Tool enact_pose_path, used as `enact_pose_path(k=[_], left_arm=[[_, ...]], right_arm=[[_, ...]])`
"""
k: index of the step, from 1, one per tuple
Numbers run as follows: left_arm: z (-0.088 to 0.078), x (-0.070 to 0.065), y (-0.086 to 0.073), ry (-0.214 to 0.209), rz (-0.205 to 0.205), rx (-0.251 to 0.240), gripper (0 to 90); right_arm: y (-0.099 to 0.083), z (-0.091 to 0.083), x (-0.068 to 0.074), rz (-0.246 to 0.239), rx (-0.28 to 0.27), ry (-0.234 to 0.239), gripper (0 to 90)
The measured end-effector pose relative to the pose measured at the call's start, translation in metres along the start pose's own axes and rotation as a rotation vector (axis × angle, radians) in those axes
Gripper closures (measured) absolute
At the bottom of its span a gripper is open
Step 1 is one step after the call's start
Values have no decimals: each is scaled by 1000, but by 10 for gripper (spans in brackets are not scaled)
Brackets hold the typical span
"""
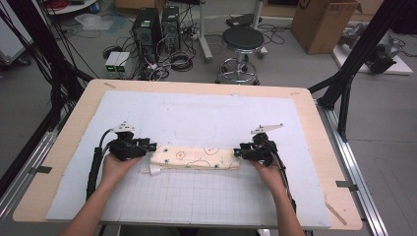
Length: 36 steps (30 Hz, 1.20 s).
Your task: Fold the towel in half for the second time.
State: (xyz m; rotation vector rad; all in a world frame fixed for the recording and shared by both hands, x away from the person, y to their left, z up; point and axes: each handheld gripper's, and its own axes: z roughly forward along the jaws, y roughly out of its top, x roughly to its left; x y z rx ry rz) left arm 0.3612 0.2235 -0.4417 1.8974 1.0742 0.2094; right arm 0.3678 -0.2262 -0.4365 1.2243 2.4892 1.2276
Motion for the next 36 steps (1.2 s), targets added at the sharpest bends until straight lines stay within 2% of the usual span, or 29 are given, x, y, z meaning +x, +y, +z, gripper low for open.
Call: enact_pose_path(k=[4,7,9,12,14,19,21,24,27,31,33,36], left_arm=[[6,-3,-2,-31,1,31,584],[8,-5,-3,-26,15,45,639],[9,-5,-3,-32,9,45,681],[7,-7,-2,-21,30,44,765],[6,-7,-1,-20,33,30,800],[1,-3,4,1,38,2,816],[1,-2,9,17,47,9,819],[2,-1,19,31,44,-15,819],[6,2,27,51,50,-13,818],[10,6,33,63,28,-44,819],[13,8,34,63,9,-56,818],[19,12,31,77,-1,-43,817]], right_arm=[[-1,5,-1,9,24,32,667],[-1,6,0,10,32,54,738],[-1,7,-1,18,30,70,779],[-1,6,-1,30,32,88,805],[0,4,1,25,36,83,815],[10,1,3,3,37,63,820],[17,0,6,-5,36,52,821],[26,1,7,-22,33,32,821],[33,3,2,-6,26,5,821],[40,4,-7,23,-4,-22,821],[42,7,-11,33,-3,-33,821],[45,12,-16,40,-6,-45,820]])
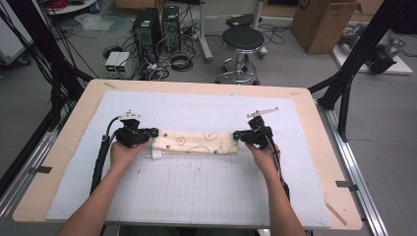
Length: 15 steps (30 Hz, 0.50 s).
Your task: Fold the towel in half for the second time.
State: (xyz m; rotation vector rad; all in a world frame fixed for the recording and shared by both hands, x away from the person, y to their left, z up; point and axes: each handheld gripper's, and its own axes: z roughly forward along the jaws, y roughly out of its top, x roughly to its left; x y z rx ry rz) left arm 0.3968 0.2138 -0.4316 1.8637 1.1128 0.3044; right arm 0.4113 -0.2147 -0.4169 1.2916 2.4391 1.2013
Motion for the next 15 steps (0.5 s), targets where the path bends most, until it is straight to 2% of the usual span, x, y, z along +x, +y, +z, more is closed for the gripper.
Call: enact_pose_path(k=[7,13,15], left_arm=[[10,5,-5,11,-13,5,804],[11,6,-5,23,-10,12,786],[10,7,-5,33,-8,18,750]], right_arm=[[-4,14,-8,36,22,-5,816],[-5,17,-9,37,17,-3,801],[-6,16,-10,44,13,1,791]])
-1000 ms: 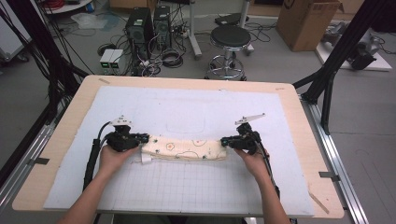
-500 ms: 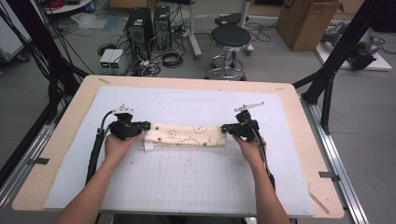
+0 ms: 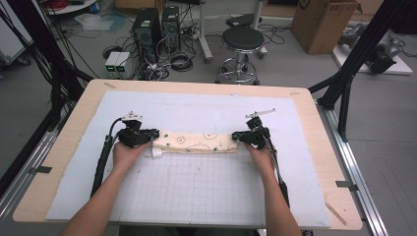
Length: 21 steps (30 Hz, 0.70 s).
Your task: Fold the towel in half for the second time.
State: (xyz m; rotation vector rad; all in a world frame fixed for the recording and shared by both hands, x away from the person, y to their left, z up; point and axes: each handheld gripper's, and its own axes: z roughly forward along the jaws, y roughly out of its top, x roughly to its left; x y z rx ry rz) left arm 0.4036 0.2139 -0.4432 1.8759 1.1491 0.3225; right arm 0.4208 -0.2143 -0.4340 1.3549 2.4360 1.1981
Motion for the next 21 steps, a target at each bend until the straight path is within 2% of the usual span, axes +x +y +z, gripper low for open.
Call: enact_pose_path(k=[2,6,11,16,21], left_arm=[[-2,1,0,6,-11,2,686],[-9,4,2,-4,-22,-13,662],[-17,0,5,-4,1,-29,649],[-26,-5,8,-43,18,-49,629],[-31,-13,10,-53,52,-46,608]], right_arm=[[0,-1,0,1,-6,-1,747],[2,-6,3,2,-32,11,685],[4,-11,5,-7,-60,-6,636],[4,-17,7,-4,-74,-2,583],[6,-22,12,-26,-94,-4,551]])
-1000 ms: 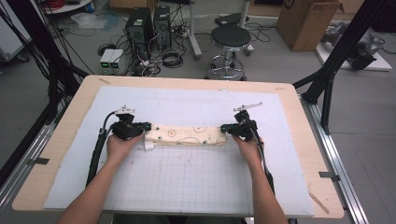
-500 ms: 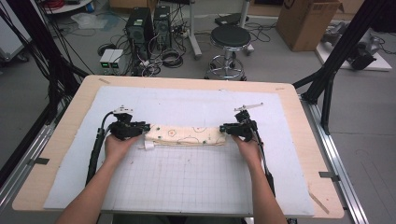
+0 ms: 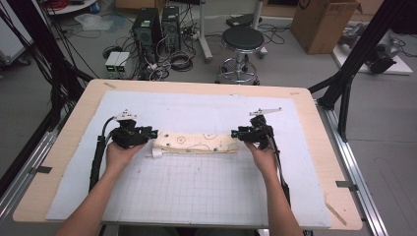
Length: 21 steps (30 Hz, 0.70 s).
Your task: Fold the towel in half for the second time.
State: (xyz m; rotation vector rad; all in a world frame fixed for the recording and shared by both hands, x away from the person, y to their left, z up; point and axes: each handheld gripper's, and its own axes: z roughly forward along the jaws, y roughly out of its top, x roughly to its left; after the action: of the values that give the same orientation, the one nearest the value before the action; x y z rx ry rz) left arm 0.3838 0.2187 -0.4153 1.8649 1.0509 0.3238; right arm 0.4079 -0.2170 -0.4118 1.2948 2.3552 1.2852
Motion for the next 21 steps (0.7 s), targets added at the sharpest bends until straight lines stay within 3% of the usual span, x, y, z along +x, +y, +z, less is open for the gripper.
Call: enact_pose_path(k=[15,21], left_arm=[[-16,-9,-3,-23,46,-14,557],[-23,-10,-8,-48,47,-9,530]], right_arm=[[2,-14,7,2,-36,-1,379],[2,-20,11,-8,-45,1,313]])
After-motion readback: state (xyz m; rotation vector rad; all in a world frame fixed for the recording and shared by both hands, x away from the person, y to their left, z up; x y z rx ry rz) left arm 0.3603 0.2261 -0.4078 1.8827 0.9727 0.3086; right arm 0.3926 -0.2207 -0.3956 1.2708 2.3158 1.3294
